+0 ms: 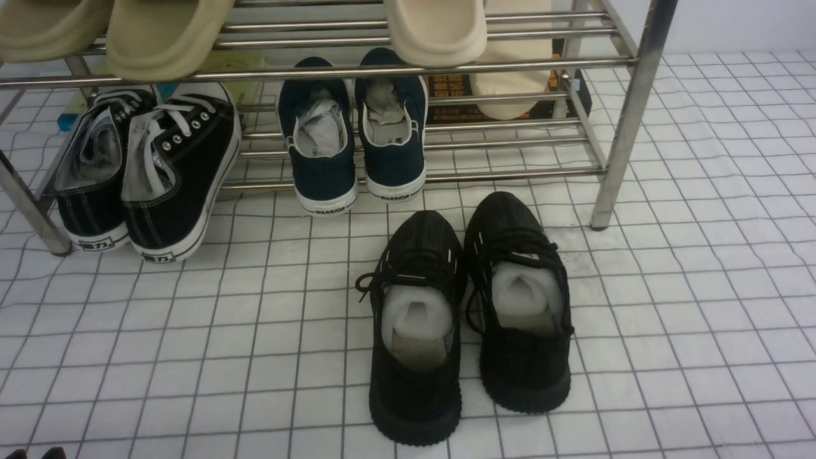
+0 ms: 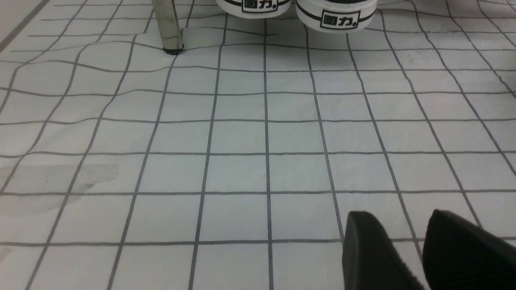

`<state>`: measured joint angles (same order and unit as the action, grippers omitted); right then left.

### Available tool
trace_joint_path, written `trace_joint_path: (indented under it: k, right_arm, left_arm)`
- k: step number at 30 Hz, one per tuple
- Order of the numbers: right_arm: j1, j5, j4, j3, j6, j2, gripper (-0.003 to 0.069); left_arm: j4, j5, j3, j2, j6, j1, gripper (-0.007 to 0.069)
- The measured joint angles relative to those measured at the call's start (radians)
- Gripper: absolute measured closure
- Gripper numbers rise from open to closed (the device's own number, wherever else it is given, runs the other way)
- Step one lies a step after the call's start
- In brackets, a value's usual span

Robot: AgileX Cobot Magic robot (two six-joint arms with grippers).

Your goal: Take the shoes off the shelf with your hand from the white checkered tablecloth.

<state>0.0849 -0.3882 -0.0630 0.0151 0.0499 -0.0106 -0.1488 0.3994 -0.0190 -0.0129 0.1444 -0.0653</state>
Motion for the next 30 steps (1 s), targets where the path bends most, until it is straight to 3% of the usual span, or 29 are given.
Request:
trace_joint_path:
  k: [30]
  right_arm:
    - [0.0,0.0,0.0,0.0,0.0,0.0,0.0582]
  left_arm:
    - [0.0,0.0,0.0,0.0,0.0,0.0,0.0385]
